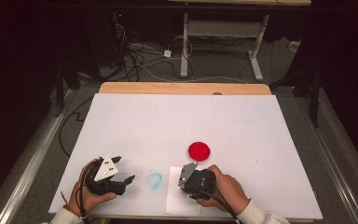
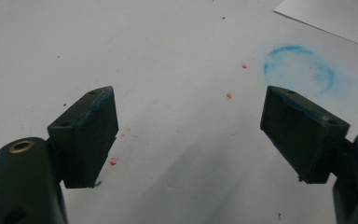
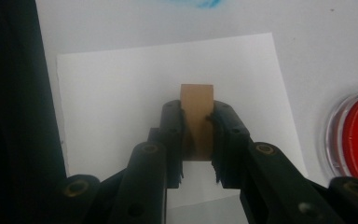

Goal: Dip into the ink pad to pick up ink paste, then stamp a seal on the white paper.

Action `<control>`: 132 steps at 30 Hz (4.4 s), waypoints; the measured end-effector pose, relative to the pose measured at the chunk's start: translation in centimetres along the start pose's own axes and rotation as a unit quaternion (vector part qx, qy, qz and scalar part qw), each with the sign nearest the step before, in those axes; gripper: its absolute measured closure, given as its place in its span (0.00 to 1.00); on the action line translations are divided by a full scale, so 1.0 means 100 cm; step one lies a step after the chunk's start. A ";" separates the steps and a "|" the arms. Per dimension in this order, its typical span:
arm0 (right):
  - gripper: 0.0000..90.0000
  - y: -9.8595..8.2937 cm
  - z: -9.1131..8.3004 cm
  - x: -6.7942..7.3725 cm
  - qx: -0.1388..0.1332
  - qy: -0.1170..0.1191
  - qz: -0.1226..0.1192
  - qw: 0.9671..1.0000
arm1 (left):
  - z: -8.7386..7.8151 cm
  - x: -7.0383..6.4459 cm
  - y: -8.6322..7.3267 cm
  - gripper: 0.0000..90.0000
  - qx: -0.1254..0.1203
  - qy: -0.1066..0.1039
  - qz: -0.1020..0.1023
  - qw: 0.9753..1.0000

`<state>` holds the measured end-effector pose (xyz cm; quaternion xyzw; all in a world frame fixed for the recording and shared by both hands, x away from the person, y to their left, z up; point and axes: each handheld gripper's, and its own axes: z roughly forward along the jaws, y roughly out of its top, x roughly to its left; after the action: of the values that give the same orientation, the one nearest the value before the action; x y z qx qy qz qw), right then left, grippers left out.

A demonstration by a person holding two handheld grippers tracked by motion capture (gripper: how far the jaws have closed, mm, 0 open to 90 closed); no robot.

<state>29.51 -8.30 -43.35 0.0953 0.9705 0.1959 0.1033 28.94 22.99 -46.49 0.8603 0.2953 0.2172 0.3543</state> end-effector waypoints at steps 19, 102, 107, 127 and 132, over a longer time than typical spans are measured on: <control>0.85 0.003 0.015 -0.003 0.026 0.012 0.013 0.999 | 0.001 -0.001 0.001 0.20 0.002 0.000 0.003 1.000; 0.84 -0.002 -0.034 -0.008 -0.063 -0.008 0.022 0.998 | 0.001 -0.001 0.000 0.20 0.003 -0.004 -0.003 1.000; 0.84 -0.004 -0.039 -0.010 -0.069 -0.016 0.025 0.997 | 0.001 -0.001 0.000 0.20 0.003 -0.004 -0.003 1.000; 0.84 -0.017 -0.054 -0.025 -0.093 -0.039 0.046 0.994 | 0.001 -0.001 0.000 0.20 0.001 -0.006 -0.002 1.000; 0.84 -0.021 -0.056 -0.031 -0.096 -0.049 0.055 0.993 | 0.002 -0.001 0.000 0.20 0.004 -0.006 0.001 1.000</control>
<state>30.85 -12.92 -38.64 0.1474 0.9343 0.2885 0.1488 28.95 22.80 -46.60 0.8632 0.2932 0.2113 0.3525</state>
